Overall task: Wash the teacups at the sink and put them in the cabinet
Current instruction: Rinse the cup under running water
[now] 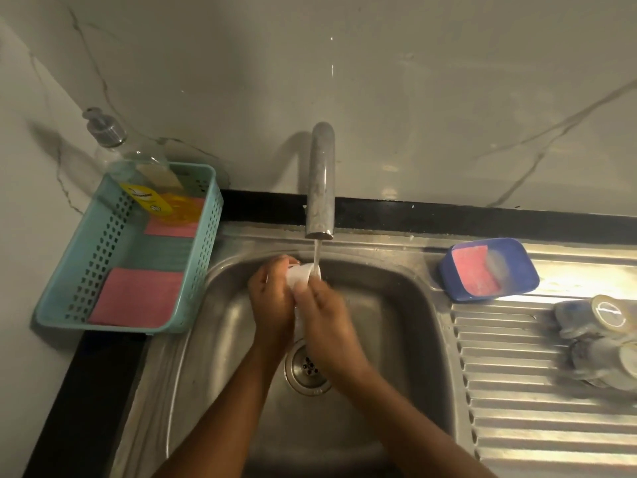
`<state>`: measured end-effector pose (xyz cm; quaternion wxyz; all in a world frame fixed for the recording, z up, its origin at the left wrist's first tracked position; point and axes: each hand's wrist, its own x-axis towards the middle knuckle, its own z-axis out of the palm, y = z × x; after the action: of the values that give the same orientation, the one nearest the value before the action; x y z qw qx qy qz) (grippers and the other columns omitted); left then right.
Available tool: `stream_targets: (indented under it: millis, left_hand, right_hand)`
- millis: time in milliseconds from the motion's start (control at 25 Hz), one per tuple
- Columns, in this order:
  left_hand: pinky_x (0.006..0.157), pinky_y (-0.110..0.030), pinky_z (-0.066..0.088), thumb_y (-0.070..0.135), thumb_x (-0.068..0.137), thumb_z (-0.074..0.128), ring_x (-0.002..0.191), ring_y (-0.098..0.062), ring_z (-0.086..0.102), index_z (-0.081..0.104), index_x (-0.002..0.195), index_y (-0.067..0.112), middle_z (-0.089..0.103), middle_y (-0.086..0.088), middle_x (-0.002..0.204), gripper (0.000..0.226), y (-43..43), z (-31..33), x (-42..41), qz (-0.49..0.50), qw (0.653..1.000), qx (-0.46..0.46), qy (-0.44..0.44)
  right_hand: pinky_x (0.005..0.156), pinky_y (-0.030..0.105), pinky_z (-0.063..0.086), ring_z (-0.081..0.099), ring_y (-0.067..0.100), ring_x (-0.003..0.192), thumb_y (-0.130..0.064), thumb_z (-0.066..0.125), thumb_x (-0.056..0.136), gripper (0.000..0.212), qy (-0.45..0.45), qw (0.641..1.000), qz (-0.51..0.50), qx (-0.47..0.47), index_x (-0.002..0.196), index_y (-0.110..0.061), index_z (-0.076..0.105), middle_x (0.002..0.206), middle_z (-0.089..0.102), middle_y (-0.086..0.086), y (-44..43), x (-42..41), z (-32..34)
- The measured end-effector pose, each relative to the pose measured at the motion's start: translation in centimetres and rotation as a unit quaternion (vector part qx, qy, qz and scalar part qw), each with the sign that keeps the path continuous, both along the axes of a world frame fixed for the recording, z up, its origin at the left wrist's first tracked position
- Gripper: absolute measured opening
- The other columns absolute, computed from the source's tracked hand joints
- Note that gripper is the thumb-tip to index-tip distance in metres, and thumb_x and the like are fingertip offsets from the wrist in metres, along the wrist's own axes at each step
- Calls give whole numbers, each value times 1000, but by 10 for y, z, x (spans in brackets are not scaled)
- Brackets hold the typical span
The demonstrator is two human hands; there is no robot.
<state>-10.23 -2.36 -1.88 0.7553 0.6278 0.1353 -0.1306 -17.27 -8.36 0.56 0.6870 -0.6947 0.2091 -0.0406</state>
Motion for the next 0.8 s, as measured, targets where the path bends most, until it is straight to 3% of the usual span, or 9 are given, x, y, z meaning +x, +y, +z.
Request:
stream_targets:
  millis: [80, 200, 280, 360, 440, 520, 600, 680, 800]
  left_hand:
    - [58, -31, 49, 21, 94, 57, 64, -21, 64, 71, 79, 8, 67, -8, 69, 24, -4, 6, 3, -23, 988, 47, 142]
    - [59, -31, 51, 36, 99, 51, 67, -22, 64, 69, 96, 8, 69, -11, 77, 33, -2, -1, -1, -129, 946, 78, 287]
    - [69, -35, 55, 44, 103, 46, 78, -23, 69, 70, 101, 12, 74, -11, 89, 40, 0, -2, 1, -136, 953, 71, 262]
    - [73, -33, 54, 40, 104, 49, 90, -18, 72, 69, 114, 15, 75, -10, 105, 33, 1, -6, -2, -139, 978, 102, 121]
    - [76, -26, 55, 21, 104, 53, 93, -12, 72, 67, 119, 13, 74, -4, 107, 22, 2, -1, -10, -105, 990, 82, -45]
    - [70, -23, 56, 4, 102, 51, 81, -13, 71, 71, 98, 9, 76, -2, 87, 22, 4, 6, -8, -64, 991, 24, -112]
    - [60, -24, 52, 0, 96, 52, 64, -13, 66, 72, 71, 12, 70, 0, 66, 35, 4, 15, 0, -27, 998, 1, -61]
    - [55, -27, 47, 12, 93, 55, 57, -17, 61, 71, 60, 15, 65, -2, 58, 37, 2, 24, 3, -56, 992, 11, 114]
    - [57, -30, 49, 22, 91, 52, 57, -23, 60, 69, 71, 10, 63, -10, 62, 29, 12, 19, -1, -156, 945, 41, 284]
  right_hand:
    - [124, 46, 16, 62, 5, 106, -29, 39, 107, 24, -82, 946, 95, -299, 109, -20, 61, 104, 68, -3, -11, -19, -36]
    - [125, 56, 4, 58, 8, 119, -29, 40, 106, 27, -68, 906, 185, -375, 124, -23, 59, 116, 66, -7, -36, -23, -67]
    - [122, 53, 18, 64, 5, 105, -34, 39, 106, 29, -7, 955, 130, -267, 113, -21, 63, 104, 70, -11, -30, -17, -56]
    - [99, 43, 47, 70, 10, 91, -31, 44, 106, 30, 46, 998, 21, -35, 106, -14, 69, 96, 75, 2, -22, -2, -24]
    - [81, 30, 54, 71, 15, 88, -26, 46, 107, 31, 78, 983, -51, 159, 106, -9, 72, 99, 76, 10, -16, 9, -2]
    - [83, 27, 54, 71, 15, 95, -23, 46, 107, 30, 43, 965, -72, 250, 110, -9, 72, 106, 75, 11, -6, 7, 14]
    - [94, 31, 53, 67, 19, 111, -15, 48, 106, 26, -73, 987, -20, 140, 122, -8, 67, 117, 72, 9, 1, -8, 8]
    - [107, 42, 45, 57, 21, 125, -16, 55, 101, 34, -150, 967, 158, -130, 134, -10, 59, 130, 64, 3, -18, -23, -23]
    - [121, 59, 20, 51, 21, 131, -24, 68, 91, 40, -196, 771, 385, -468, 129, -16, 63, 130, 62, 4, -72, -8, -46]
